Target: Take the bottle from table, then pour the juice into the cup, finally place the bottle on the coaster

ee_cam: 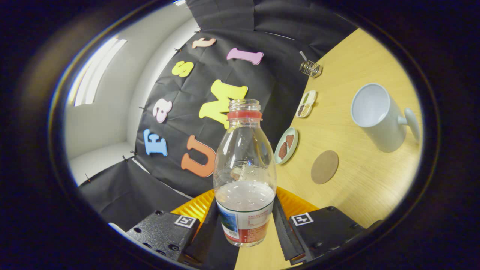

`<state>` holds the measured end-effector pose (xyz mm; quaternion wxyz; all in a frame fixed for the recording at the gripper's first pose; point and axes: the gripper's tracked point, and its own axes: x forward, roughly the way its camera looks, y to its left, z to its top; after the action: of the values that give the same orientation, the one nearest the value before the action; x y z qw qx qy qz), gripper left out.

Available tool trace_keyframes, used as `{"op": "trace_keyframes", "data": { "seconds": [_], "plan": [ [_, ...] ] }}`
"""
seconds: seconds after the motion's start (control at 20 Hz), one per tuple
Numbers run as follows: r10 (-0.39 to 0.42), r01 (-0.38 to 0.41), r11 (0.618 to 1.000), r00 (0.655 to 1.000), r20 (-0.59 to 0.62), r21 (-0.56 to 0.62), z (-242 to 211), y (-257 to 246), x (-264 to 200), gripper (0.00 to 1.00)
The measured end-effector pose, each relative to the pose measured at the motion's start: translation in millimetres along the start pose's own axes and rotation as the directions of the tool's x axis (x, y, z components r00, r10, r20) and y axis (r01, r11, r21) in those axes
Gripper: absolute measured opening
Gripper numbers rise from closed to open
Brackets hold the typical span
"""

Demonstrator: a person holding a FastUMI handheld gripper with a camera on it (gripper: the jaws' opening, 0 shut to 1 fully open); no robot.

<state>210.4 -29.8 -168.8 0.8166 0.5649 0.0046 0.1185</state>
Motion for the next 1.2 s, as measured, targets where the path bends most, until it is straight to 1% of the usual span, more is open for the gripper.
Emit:
{"op": "trace_keyframes", "data": {
  "seconds": [0.1, 0.25, 0.35, 0.45, 0.65, 0.8, 1.0, 1.2],
  "plan": [
    [0.026, -0.028, 0.993, 0.999, 0.020, 0.111, 12, 3, -2, 0.77],
    [0.031, -0.048, 0.955, 0.998, 0.062, 0.294, 33, -2, -3, 0.77],
    [0.031, -0.060, 0.925, 0.996, 0.083, 0.376, 42, -6, -5, 0.76],
    [0.023, -0.063, 0.901, 0.995, 0.096, 0.429, 49, -9, -8, 0.76],
    [0.033, -0.068, 0.855, 0.997, 0.077, 0.515, 51, -2, -8, 0.76],
    [0.063, -0.108, 0.821, 0.993, 0.099, 0.561, 58, 11, -8, 0.76],
    [0.076, -0.117, 0.811, 0.993, 0.094, 0.573, 61, 22, -8, 0.76],
    [0.084, -0.125, 0.789, 0.992, 0.096, 0.601, 61, 26, -11, 0.76]
  ]
}}
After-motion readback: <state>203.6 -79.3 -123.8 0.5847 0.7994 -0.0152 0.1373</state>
